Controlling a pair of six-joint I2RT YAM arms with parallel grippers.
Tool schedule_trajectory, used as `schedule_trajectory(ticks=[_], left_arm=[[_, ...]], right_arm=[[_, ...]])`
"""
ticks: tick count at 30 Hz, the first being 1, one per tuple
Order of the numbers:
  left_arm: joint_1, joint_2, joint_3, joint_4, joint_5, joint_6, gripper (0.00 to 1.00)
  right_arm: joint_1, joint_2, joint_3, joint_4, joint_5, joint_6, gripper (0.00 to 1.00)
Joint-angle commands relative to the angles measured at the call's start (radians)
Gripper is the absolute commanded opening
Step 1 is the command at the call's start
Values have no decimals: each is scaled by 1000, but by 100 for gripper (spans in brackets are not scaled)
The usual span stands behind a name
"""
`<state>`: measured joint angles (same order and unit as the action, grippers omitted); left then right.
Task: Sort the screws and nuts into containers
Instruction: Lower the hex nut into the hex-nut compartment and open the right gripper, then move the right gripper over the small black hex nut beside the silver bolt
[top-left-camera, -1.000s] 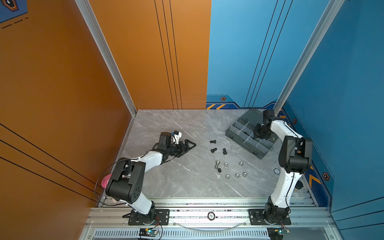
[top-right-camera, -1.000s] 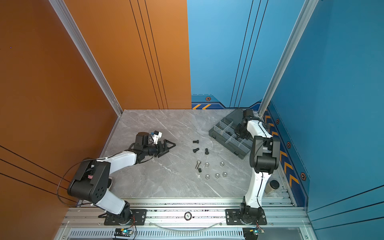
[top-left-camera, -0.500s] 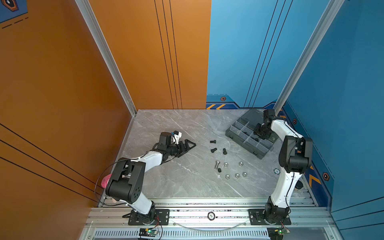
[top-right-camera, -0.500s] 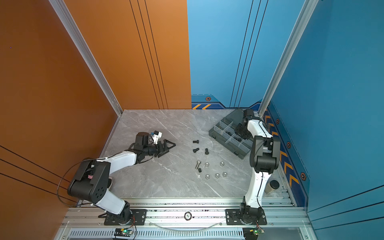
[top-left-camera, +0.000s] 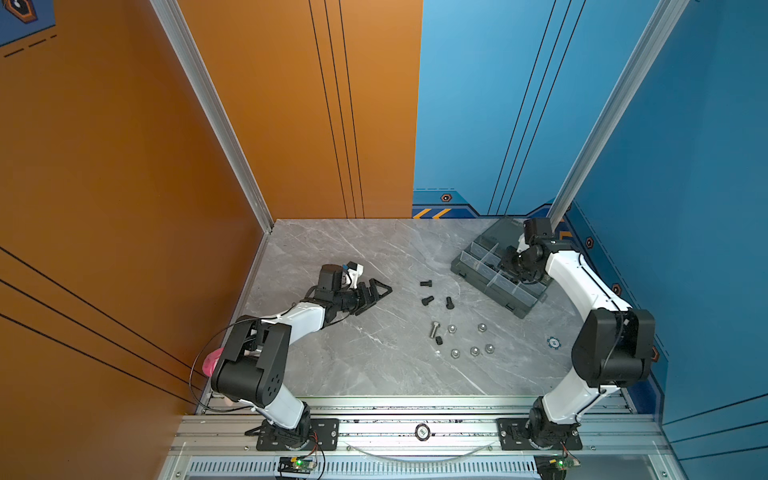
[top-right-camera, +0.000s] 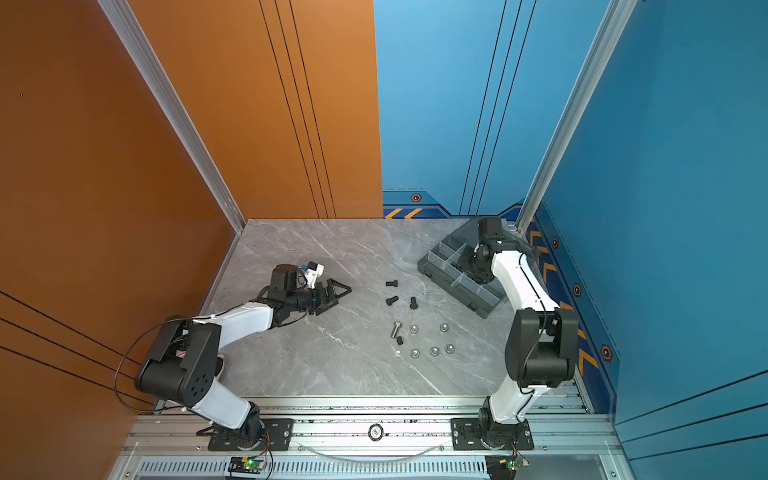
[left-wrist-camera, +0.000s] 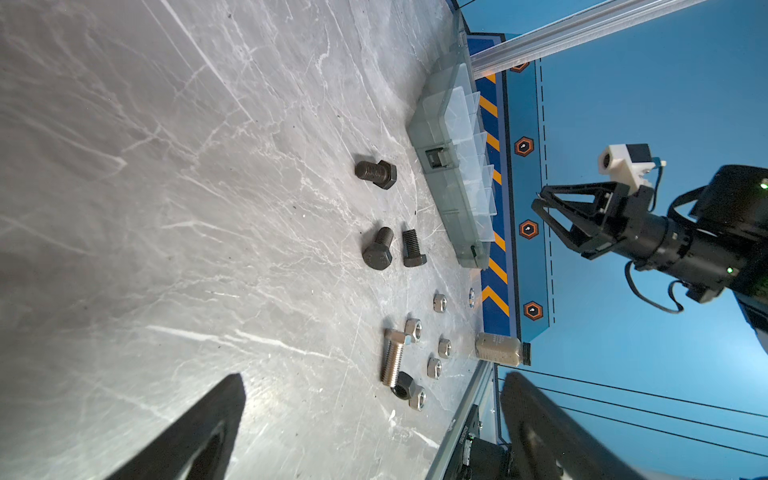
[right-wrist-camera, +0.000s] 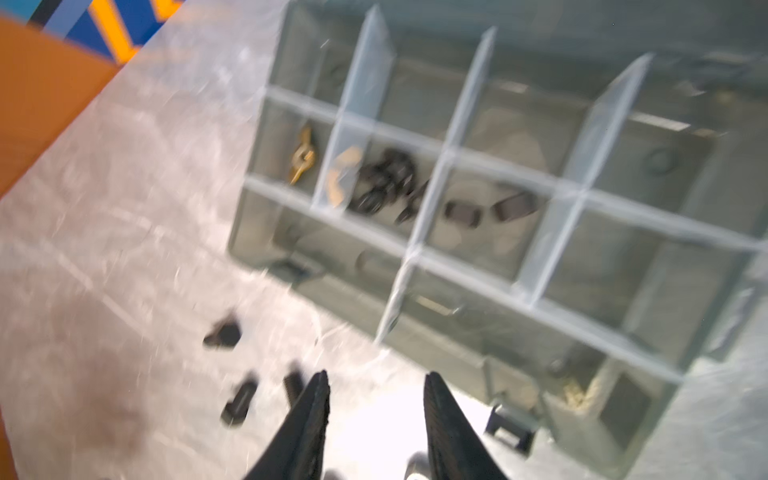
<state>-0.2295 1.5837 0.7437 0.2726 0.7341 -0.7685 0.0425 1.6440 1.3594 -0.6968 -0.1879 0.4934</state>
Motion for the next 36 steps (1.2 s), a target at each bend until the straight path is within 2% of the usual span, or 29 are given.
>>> schedule_trajectory(ticks=[1,10,19,27,36], left_arm=[[-1,6,17,-12,11,6,98],[2,20,18,-14,16,8,98],[10,19,19,-32,19,18,98],[13,9,13,-38,16,20,98],[18,1,9,-45,14,24,98]], right_arm=[[73,-58,-86,-31,-13,-14,41],[336,-160,-280,39,9,40,43],[508,-103,-394,174,7,83,42],[604,-28,-342,167,36,39,41],[625,12,-320,145,62,13,37]])
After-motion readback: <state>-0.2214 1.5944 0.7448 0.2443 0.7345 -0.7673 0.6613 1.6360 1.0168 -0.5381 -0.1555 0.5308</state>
